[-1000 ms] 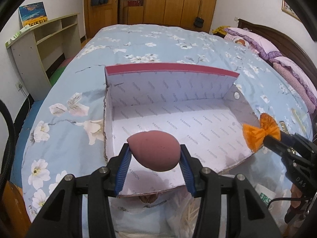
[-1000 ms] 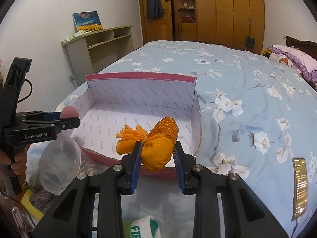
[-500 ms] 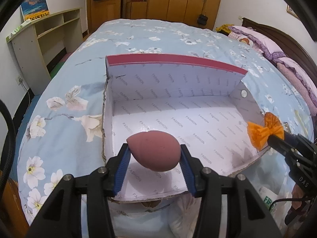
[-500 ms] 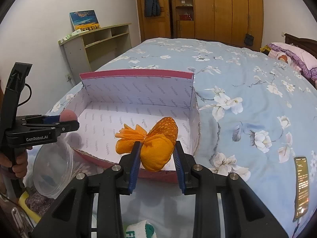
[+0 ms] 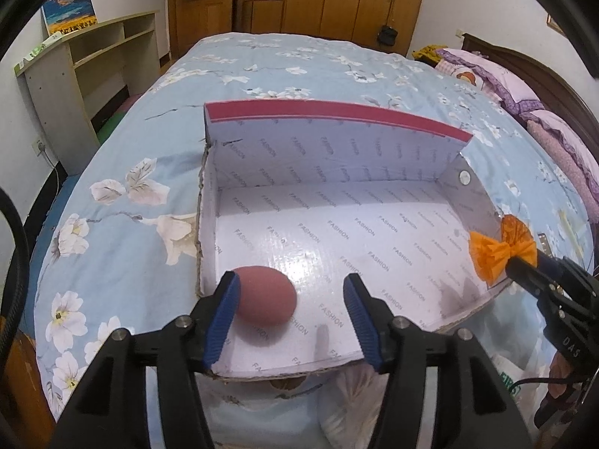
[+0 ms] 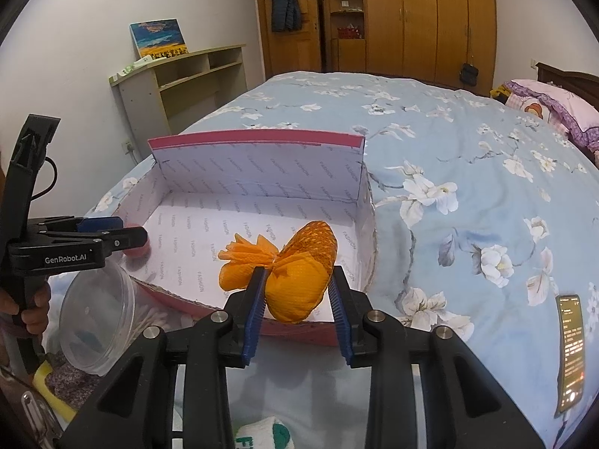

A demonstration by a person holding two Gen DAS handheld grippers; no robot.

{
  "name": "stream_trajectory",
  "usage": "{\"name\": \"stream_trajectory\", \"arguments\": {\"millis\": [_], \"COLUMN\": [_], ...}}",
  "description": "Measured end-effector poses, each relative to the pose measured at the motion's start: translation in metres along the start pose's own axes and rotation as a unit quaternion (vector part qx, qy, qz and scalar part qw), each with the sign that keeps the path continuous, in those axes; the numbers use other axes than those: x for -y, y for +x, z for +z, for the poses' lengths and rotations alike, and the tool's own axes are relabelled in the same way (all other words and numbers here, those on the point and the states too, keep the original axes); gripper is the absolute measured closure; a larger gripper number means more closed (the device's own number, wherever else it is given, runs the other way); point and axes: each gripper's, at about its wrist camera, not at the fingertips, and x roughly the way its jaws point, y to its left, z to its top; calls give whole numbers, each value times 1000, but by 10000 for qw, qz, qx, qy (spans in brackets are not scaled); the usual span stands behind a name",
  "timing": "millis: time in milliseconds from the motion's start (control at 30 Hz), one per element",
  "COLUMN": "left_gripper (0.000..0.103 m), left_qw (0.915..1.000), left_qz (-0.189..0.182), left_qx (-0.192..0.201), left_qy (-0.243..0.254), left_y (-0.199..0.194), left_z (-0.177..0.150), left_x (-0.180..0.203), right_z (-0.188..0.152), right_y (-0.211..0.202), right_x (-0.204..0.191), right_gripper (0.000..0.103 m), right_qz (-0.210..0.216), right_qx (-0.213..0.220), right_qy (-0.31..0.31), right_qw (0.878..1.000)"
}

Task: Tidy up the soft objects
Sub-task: 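Open the left tool dropping the pink sponge into the box while the right tool releases the bow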

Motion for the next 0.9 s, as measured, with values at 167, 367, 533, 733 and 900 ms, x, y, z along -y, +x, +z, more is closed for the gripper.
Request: {"name": "stream_trajectory", "arguments": {"millis": [167,367,533,733,900], "left_gripper": [41,41,41,41,41], "left_qw": [10000,9999,9997,9993,9992], "left_qz": [-9,-22,-13,-29,-38], "left_qx": [37,167,256,373,357], "left_qy": [-2,-9,4,53,152], "left_y": [-4,-17,-33,-57,-70], "left_z": [1,3,2,-6,-20], "left_x": [1,0,2,7,11], "right_z": [0,0,1,-1,-8], "right_y": [-2,-6,-14,-30,-42], "right_x": [-2,-2,-4,-6,-12], "right_gripper": [58,58,58,58,57], "right_qz": [-50,-39,4,137,232], "right_qx": [48,69,116,165,172], "right_qy": [-24,-5,16,87,108], "right_qw": [10000,10000,9999,9997,9995]}}
